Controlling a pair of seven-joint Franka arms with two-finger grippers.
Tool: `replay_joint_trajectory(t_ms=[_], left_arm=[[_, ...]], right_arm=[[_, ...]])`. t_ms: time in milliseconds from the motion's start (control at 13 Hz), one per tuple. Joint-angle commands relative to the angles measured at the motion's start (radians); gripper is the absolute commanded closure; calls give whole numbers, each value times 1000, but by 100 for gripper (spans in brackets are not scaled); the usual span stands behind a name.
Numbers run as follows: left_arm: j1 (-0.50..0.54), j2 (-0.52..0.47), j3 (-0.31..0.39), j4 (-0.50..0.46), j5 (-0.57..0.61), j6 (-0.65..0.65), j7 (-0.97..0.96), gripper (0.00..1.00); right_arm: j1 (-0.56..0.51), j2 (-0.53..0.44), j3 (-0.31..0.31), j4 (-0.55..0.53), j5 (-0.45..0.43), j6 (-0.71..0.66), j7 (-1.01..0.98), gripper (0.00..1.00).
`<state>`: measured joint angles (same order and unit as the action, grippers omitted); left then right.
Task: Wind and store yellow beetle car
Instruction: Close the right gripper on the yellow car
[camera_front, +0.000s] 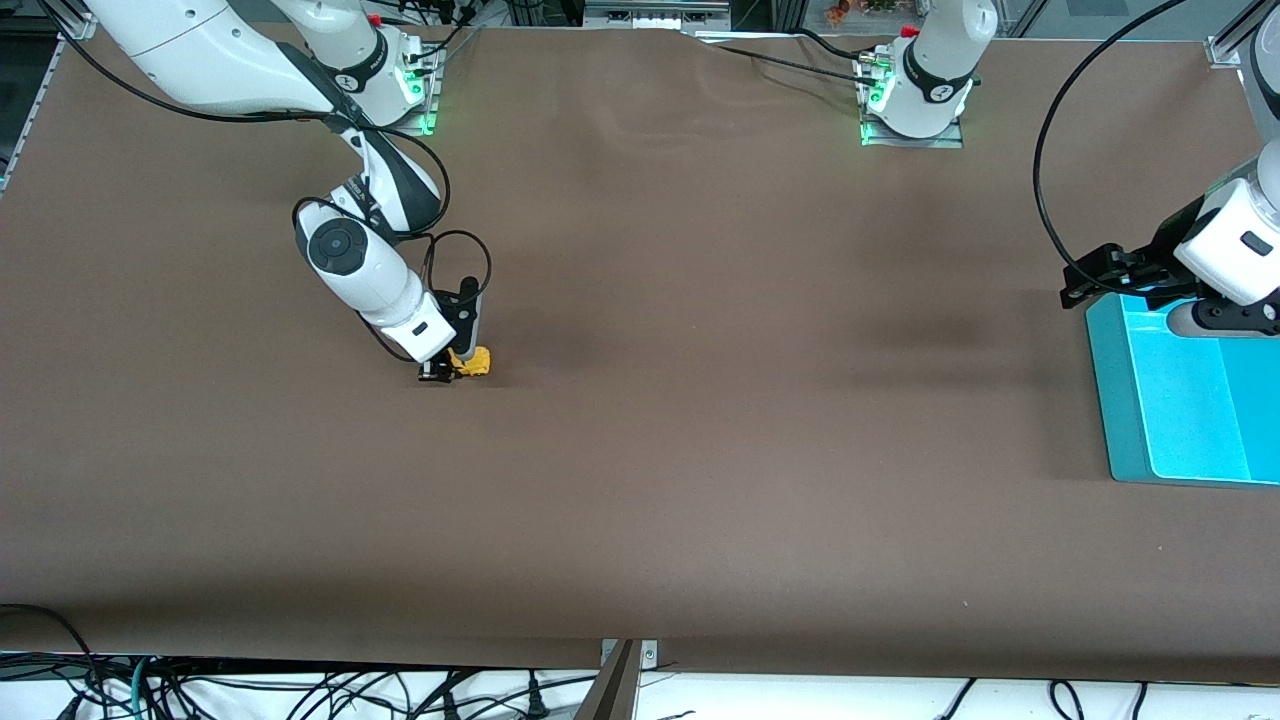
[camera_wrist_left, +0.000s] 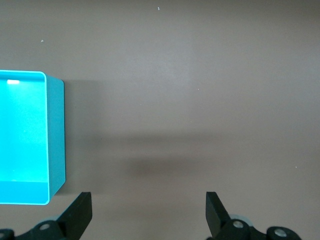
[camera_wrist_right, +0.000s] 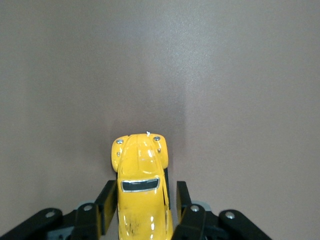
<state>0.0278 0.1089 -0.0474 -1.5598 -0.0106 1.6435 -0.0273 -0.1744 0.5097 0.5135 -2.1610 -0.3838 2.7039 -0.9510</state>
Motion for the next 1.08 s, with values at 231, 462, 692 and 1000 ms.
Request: replay_joint_trajectory(t_ms=[231, 462, 692, 1000], left_arm=[[9, 11, -5, 24, -20, -8, 9, 0], [9, 11, -5, 24, -20, -8, 9, 0], [9, 11, -5, 24, -20, -8, 9, 0], [9, 11, -5, 24, -20, -7, 9, 0]], right_arm=[[0, 23, 0, 10, -21, 10, 6, 62], [-3, 27, -7, 7, -23, 19, 6, 62], [-5, 29, -16, 3, -23, 19, 6, 62], [-16, 27, -23, -5, -27, 17, -3, 62]])
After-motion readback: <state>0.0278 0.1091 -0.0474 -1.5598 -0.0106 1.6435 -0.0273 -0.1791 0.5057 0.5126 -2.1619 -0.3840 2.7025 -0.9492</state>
